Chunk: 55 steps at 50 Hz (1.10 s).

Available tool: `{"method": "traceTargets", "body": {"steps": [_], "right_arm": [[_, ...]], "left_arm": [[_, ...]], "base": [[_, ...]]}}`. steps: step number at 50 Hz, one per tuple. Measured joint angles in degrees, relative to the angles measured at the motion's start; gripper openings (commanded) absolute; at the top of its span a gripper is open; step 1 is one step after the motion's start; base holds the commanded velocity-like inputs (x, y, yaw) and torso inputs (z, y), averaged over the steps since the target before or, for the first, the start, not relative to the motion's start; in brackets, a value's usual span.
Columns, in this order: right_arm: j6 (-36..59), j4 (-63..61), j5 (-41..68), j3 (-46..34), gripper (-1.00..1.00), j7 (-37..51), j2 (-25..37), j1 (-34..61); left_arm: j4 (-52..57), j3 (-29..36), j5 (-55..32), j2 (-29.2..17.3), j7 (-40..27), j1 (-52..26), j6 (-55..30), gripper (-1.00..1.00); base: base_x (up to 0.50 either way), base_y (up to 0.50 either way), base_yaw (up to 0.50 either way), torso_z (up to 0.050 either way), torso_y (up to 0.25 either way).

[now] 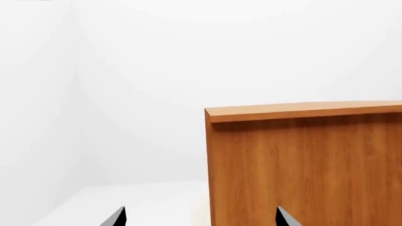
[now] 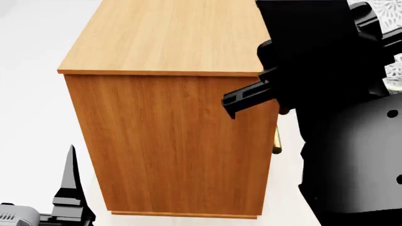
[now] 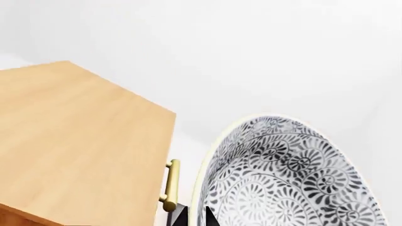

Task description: Put the bowl on the top of the cabinet.

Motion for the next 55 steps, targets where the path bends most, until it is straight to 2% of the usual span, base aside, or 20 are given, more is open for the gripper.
{"method": "traceTargets", "body": {"steps": [21, 46, 55], "right_arm": [[-0.16, 9.73, -5.37, -7.69, -1.00, -4.30, -8.08, 14.76], [-5.64, 21.03, -22.88, -16.27, -1.00, -20.77, -15.24, 26.20], [-8.41, 24.34, -26.28, -17.51, -1.00, -23.74, -17.52, 28.13]], "left_arm": [[-0.48, 0.15, -0.16, -0.23, -0.24, -0.06, 0.38, 1.00], [-1.03, 0.06, -0.37, -0.63, -0.70, -0.06, 0.55, 1.00], [-1.03, -0.08, -0.47, -0.83, -0.90, 0.07, 0.63, 1.00]], "base": [[0.00, 0.00, 0.00, 0.000, 0.000], [0.00, 0.00, 0.00, 0.000, 0.000], [0.00, 0.00, 0.00, 0.000, 0.000]]}}
